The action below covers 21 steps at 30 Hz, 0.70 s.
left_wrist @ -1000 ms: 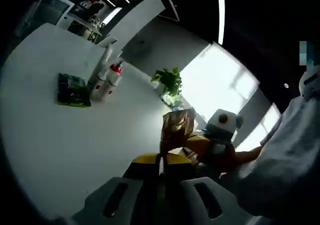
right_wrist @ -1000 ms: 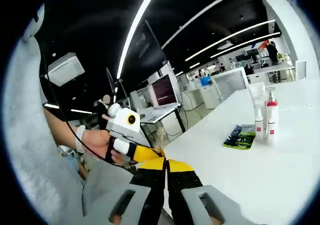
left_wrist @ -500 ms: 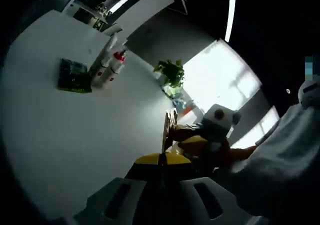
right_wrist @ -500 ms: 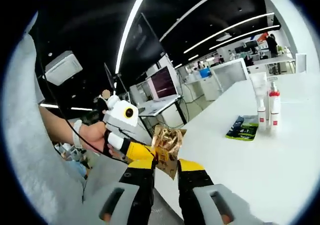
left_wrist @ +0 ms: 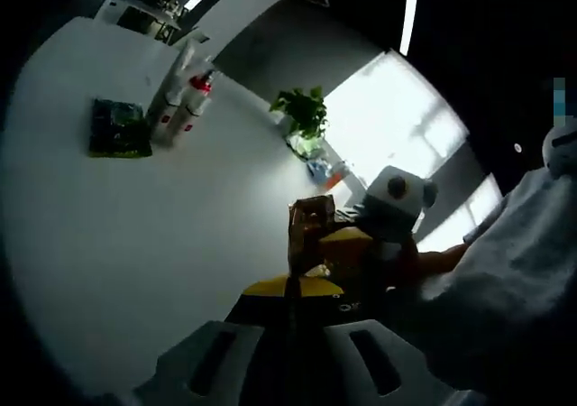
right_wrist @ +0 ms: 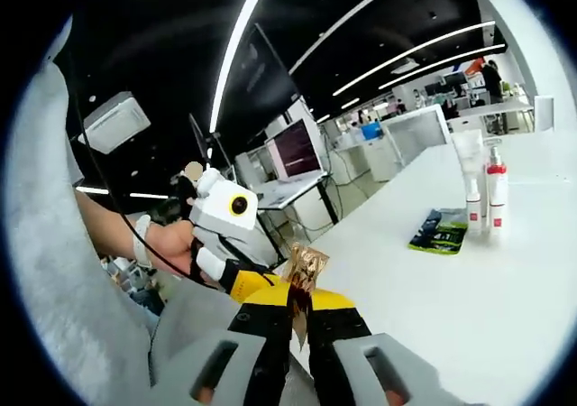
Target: Arrange the skincare products in the storage area until every visible bottle or jar stands upright without overlapping.
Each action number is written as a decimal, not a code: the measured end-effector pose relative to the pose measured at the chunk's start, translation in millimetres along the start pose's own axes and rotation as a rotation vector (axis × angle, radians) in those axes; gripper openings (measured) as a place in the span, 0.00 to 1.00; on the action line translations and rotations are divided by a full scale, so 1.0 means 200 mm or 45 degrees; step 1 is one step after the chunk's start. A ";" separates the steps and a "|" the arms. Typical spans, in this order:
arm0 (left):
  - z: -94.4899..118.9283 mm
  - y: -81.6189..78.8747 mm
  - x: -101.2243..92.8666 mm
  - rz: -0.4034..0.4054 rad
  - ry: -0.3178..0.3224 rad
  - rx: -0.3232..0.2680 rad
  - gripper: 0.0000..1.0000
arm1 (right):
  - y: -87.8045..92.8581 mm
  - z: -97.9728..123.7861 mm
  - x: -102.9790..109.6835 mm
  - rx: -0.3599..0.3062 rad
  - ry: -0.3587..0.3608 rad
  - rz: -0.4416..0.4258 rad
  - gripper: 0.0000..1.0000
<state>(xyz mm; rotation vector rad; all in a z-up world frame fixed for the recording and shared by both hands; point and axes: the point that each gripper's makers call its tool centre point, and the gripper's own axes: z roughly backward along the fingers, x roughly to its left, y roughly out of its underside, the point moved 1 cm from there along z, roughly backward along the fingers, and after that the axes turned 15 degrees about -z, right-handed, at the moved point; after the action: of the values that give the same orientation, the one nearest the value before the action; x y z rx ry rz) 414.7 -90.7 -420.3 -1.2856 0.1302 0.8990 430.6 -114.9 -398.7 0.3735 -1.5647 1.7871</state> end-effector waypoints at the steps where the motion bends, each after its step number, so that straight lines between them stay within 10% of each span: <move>1: 0.00 0.00 0.00 -0.001 0.002 -0.011 0.00 | 0.00 0.00 0.00 0.000 0.002 0.004 0.00; 21: 0.09 -0.08 0.03 0.000 -0.004 -0.238 0.05 | -0.01 0.02 0.01 -0.002 -0.062 -0.138 0.00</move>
<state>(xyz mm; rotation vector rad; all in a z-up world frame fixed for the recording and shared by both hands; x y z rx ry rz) 421.2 -71.9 -405.7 -1.4568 0.0439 0.9298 428.6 -117.7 -395.0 0.4952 -1.5487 1.7054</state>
